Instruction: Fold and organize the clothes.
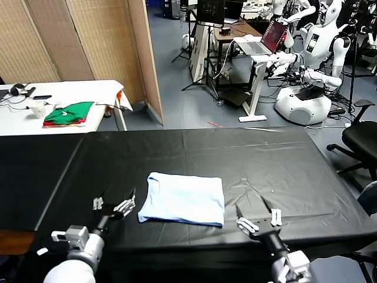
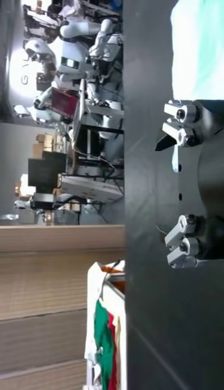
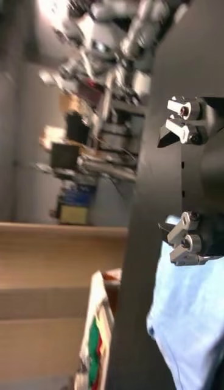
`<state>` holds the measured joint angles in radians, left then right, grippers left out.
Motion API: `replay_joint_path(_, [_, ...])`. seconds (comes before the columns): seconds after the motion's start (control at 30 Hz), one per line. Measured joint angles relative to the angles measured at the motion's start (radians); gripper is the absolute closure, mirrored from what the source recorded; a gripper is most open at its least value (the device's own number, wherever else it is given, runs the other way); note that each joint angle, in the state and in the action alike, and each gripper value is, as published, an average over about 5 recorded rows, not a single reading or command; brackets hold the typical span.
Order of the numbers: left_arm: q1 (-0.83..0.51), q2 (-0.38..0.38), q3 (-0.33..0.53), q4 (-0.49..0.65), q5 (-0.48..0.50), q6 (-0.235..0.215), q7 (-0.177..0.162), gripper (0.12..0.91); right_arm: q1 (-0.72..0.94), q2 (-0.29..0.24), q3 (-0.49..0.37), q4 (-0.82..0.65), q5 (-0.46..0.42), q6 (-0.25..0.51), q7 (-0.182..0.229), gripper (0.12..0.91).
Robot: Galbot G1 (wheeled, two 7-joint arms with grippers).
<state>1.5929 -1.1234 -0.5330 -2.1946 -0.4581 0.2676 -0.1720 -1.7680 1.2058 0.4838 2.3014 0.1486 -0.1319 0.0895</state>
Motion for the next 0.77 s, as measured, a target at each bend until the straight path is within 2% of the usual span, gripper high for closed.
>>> replay_joint_path(0.13, [0.032, 0.001, -0.012, -0.015, -0.006, 0.022, -0.006, 0.123, -0.079, 0.019, 0.006, -0.025, -0.06, 0.143, 0.054, 0.118])
replay_joint_path(0.27, [0.071, 0.003, -0.024, -0.032, -0.015, 0.046, -0.013, 0.123, -0.155, 0.034, 0.0, -0.04, -0.083, 0.223, 0.109, 0.118])
replay_joint_path(0.5, [0.134, 0.002, -0.047, -0.05, -0.02, 0.069, -0.018, 0.123, -0.26, 0.053, -0.013, -0.039, -0.077, 0.235, 0.182, 0.118])
replay_joint_path(0.77, [0.18, 0.0, -0.074, -0.062, -0.013, 0.078, -0.018, 0.123, -0.31, 0.058, -0.017, -0.018, -0.043, 0.205, 0.195, 0.118])
